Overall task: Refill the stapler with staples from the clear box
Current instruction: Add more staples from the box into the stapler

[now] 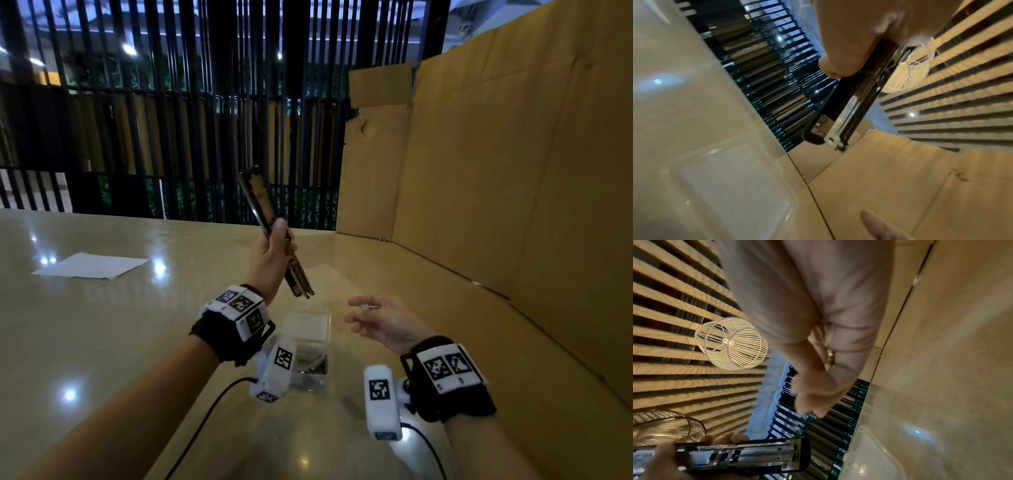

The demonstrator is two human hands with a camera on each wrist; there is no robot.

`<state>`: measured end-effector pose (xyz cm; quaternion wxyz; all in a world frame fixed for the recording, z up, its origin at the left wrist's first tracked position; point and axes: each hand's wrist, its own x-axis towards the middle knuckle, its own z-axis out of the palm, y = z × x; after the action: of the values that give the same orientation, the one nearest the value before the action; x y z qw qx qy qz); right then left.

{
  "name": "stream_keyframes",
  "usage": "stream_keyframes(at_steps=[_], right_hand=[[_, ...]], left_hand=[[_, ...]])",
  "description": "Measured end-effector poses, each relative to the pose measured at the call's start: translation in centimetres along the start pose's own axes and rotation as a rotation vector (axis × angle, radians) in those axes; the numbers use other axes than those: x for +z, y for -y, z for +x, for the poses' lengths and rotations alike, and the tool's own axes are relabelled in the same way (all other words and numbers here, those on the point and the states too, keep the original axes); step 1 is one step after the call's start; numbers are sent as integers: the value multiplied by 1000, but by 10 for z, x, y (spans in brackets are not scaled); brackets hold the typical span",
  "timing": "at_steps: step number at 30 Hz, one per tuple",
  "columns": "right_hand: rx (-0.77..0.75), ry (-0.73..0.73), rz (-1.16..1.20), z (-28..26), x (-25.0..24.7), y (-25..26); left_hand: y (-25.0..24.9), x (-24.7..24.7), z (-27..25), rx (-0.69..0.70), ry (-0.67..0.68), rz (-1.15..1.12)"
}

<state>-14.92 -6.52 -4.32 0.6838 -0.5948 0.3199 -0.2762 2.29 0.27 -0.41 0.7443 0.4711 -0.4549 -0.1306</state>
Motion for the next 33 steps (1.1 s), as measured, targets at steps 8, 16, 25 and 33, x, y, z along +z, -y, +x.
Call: stream_keyframes(at_steps=[8,16,25,33], right_hand=[[73,-63,-38,7,-7,1],[-234,-144,-152,5,-2,5],[-644,-165,-826,-1,25,5],[-648,-119,-1025,-5,41,3]], left_hand=[[21,-5,-11,-292,-263,-486],[36,0,-20,-576,-423,-584],[42,12,-24,-696,-501,-630],[42,17,-30,-712,-447,-610]])
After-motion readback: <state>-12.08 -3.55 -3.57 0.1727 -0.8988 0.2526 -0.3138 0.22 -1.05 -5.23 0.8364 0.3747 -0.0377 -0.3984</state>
